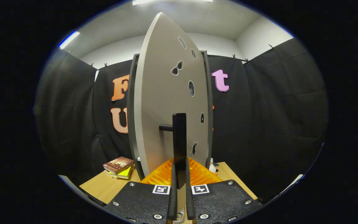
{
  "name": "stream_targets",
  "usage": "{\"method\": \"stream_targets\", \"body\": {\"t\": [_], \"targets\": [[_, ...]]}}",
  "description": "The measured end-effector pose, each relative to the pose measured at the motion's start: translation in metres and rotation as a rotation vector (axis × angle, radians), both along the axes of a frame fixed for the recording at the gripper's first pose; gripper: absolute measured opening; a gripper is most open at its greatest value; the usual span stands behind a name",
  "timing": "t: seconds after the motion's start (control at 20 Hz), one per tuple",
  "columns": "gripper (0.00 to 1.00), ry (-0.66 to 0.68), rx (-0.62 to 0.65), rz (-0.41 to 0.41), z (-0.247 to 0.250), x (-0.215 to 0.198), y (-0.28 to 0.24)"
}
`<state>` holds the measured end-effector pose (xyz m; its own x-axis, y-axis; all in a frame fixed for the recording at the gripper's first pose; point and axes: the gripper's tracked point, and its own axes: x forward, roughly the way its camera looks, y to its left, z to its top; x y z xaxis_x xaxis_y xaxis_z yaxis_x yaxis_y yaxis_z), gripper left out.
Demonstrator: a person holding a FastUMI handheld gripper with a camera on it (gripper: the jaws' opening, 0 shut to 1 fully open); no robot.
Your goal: Open the shoe cabinet door, grab the shoes and put them into the shoe cabinet, then close the shoe cabinet door.
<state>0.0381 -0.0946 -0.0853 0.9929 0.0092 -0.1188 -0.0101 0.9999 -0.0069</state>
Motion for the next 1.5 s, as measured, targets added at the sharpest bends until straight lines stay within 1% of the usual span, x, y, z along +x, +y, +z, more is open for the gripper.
{"method": "stream_targets", "body": {"t": [0.2, 0.5, 0.55, 0.7, 0.8, 0.85, 0.95, 1.05, 1.2, 1.5], "targets": [[0.09, -0.003, -0.007, -0.031, 0.003, -0.006, -0.043], [0.09, 0.002, -0.032, -0.119, 0.0, -0.008, -0.116], [0.06, -0.001, -0.032, -0.128, -0.002, -0.005, -0.129], [0.03, -0.001, 0.005, -0.103, -0.001, -0.013, -0.15], [0.03, 0.003, 0.019, -0.056, -0.001, -0.02, -0.153], [0.05, 0.01, 0.033, -0.031, -0.001, -0.022, -0.152], [0.06, 0.012, 0.045, -0.014, 0.0, -0.024, -0.153], [0.06, -0.002, 0.015, -0.02, 0.003, -0.027, -0.157], [0.06, -0.017, -0.036, -0.028, 0.013, -0.043, -0.153], [0.06, -0.002, -0.075, -0.037, 0.012, -0.078, -0.142]]}}
